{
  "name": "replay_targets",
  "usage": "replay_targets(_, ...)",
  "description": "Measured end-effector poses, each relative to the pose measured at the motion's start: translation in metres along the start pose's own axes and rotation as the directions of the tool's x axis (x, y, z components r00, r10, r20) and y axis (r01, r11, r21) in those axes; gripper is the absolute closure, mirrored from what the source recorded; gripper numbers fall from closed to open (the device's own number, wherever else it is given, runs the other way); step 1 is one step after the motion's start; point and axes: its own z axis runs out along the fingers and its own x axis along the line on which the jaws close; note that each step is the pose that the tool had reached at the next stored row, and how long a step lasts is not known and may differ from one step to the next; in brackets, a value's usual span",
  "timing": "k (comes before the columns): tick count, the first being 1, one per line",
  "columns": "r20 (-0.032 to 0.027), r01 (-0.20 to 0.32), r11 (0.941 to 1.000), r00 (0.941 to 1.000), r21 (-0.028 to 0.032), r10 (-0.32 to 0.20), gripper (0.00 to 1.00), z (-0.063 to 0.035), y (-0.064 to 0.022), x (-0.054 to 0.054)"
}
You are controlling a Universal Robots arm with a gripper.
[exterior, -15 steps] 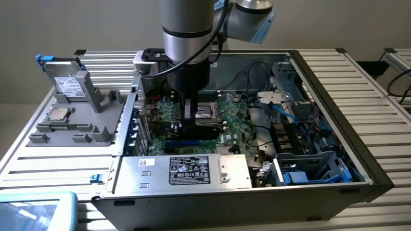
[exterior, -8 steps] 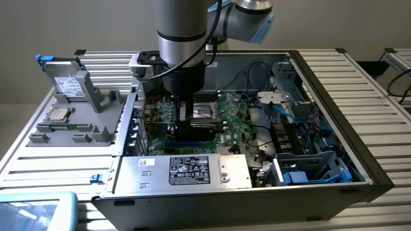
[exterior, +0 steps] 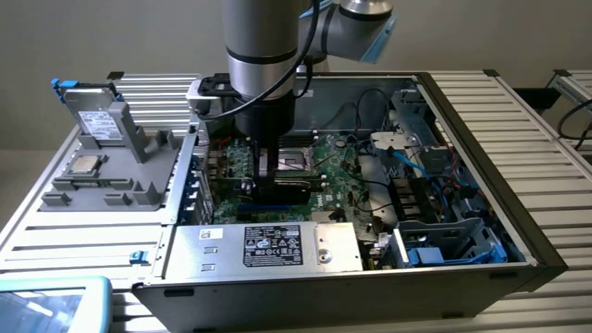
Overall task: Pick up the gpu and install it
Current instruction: 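Insert the gpu into the slot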
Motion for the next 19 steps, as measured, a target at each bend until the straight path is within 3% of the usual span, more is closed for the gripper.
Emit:
replay_targets(11, -0.0004, 0.000, 1.0000, 1.0000, -0.0015, 0.000, 0.73, 0.0018, 0.0041, -0.0002)
replay_targets(13, -0.0049, 0.000, 1.0000, 1.0000, -0.0074, 0.000, 0.73, 0.0033, 0.0043, -0.0021)
replay_targets(15, -0.0100, 0.000, 1.0000, 0.9999, -0.0096, 0.000, 0.73, 0.0039, 0.0043, -0.0030)
replay_targets(19, -0.0104, 0.000, 1.0000, 0.9999, -0.0097, 0.000, 0.73, 0.0042, 0.0044, -0.0078)
